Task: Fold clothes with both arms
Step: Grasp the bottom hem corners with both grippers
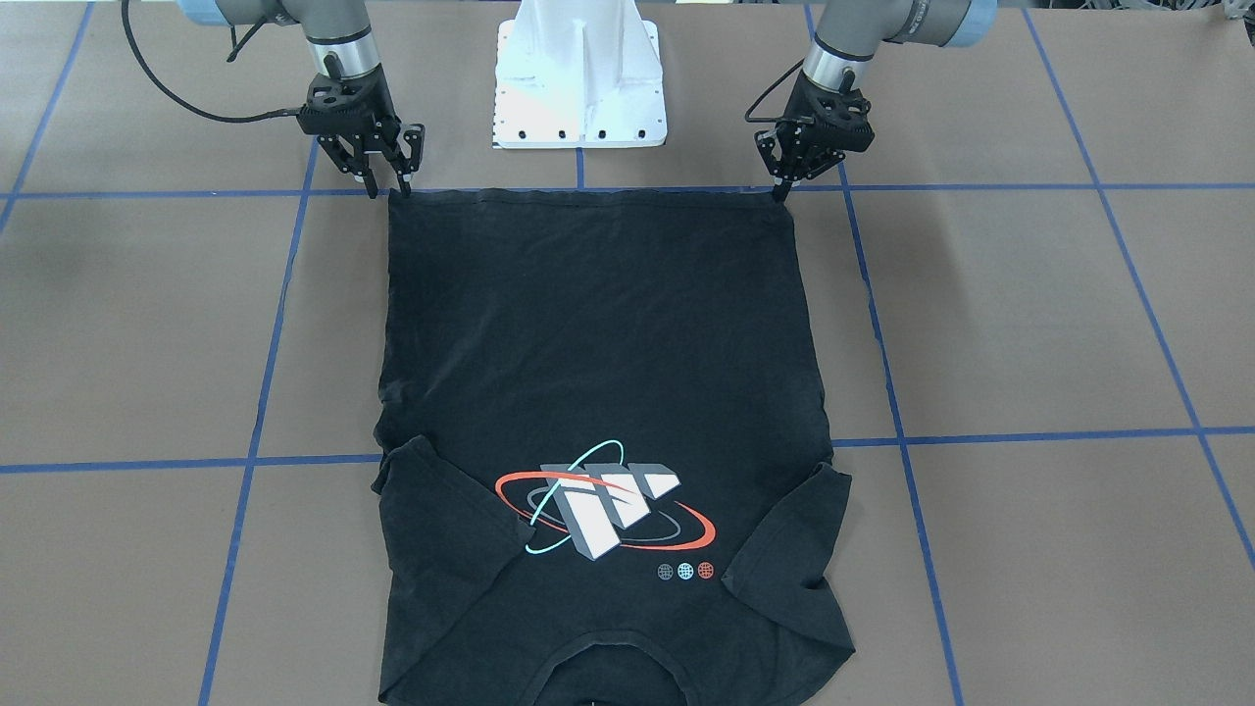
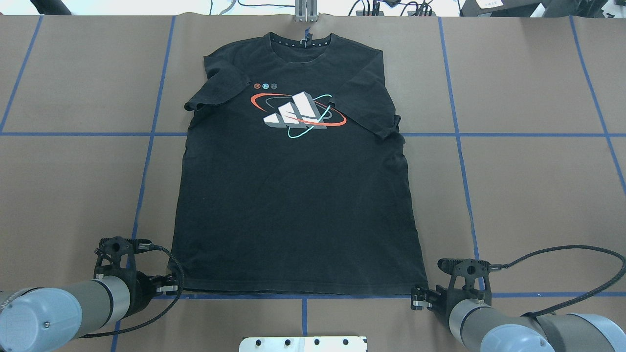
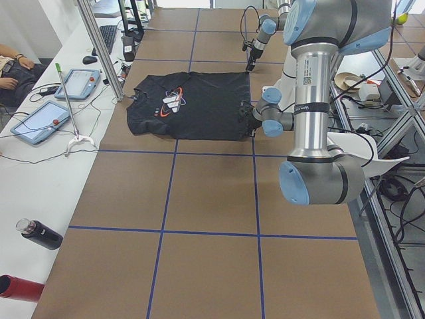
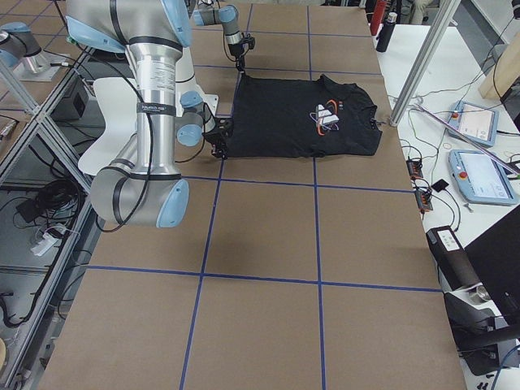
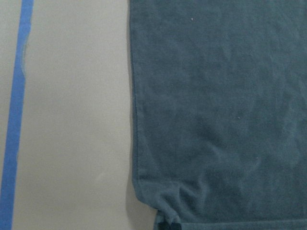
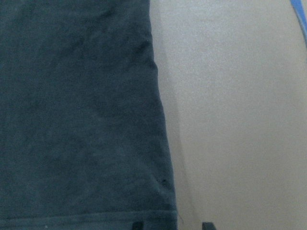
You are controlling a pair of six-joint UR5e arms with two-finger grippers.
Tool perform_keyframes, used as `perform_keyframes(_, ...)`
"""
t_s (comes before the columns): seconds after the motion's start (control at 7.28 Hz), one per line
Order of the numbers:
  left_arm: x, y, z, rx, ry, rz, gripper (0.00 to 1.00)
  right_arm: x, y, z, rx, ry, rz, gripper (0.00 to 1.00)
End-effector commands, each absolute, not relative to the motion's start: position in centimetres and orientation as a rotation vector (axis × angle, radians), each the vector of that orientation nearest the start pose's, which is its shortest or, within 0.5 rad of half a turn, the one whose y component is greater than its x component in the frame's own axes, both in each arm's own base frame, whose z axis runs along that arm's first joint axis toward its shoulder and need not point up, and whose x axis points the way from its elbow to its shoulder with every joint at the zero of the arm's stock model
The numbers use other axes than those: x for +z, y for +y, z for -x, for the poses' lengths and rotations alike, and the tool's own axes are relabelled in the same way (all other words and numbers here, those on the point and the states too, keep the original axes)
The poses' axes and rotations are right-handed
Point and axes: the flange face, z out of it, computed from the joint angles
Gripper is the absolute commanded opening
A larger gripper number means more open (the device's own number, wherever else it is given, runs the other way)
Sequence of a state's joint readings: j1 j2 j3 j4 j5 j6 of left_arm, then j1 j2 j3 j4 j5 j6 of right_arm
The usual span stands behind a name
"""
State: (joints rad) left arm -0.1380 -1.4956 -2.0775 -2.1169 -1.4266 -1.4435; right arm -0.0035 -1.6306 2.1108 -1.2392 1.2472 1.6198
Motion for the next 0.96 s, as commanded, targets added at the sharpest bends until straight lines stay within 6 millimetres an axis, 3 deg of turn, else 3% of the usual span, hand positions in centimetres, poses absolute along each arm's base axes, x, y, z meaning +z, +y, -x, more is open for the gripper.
perform_keyframes(0.0, 39.4, -21.0, -43.7, -0.08, 0.951, -0.261, 0.0, 39.8, -16.1, 46.1, 0.168, -0.812, -0.282, 0.34)
perform_keyframes(0.27, 39.4, -21.0, -43.7, -0.08, 0.951, -0.261, 0.0, 39.8, -16.1, 46.2, 0.167, -0.811, -0.283, 0.02)
perform_keyframes(0.55, 38.8, -21.0, -43.3, -0.082, 0.962, -0.261, 0.0, 39.7, -16.2, 46.0, 0.17, -0.814, -0.284, 0.0)
perform_keyframes(0.69, 38.4, -20.9, -43.0, -0.077, 0.971, -0.26, 0.0, 38.7, -16.9, 45.6, 0.186, -0.831, -0.288, 0.0)
perform_keyframes(0.82, 35.7, -21.0, -41.4, -0.074, 1.015, -0.266, 0.0, 35.8, -17.6, 43.2, 0.201, -0.883, -0.285, 0.0)
